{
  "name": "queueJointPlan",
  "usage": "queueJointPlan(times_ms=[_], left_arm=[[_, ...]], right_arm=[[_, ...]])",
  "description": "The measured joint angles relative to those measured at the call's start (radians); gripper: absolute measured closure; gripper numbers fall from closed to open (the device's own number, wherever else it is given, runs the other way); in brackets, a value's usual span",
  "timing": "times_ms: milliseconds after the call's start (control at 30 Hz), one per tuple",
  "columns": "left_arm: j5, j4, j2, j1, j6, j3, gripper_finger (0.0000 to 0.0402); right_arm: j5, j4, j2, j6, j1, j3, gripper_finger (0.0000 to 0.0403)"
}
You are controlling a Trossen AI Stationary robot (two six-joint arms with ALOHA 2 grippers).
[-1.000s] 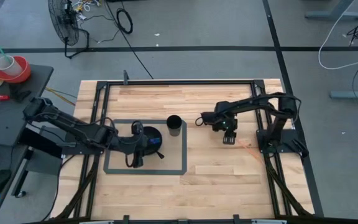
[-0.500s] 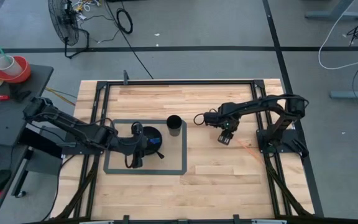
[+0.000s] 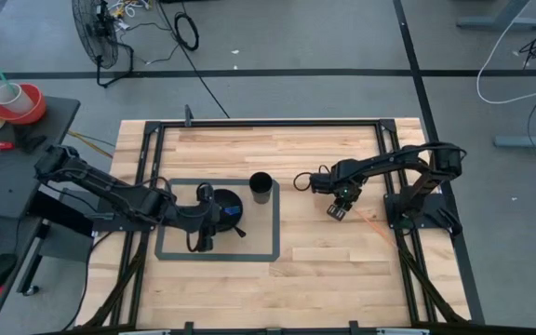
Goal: Pick & Place Utensil
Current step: Put the orange straw into the black cup
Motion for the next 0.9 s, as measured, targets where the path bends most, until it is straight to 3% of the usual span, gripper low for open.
queueJointPlan(times_ms=[367,600,900], left_arm=[[0.000,0.000,0.000,0.000,-0.001,0.000,0.0241],[0.008,-0.002,0.000,0.000,-0.006,-0.001,0.0241],[0.006,-0.010,0.000,0.000,-0.003,-0.002,0.0241]], right_arm=[[0.007,0.025,0.002,0.053,0.054,-0.003,0.0369],[0.025,0.008,-0.040,0.124,0.100,0.032,0.0378],[0.031,0.093,-0.273,0.183,0.174,0.135,0.0378]])
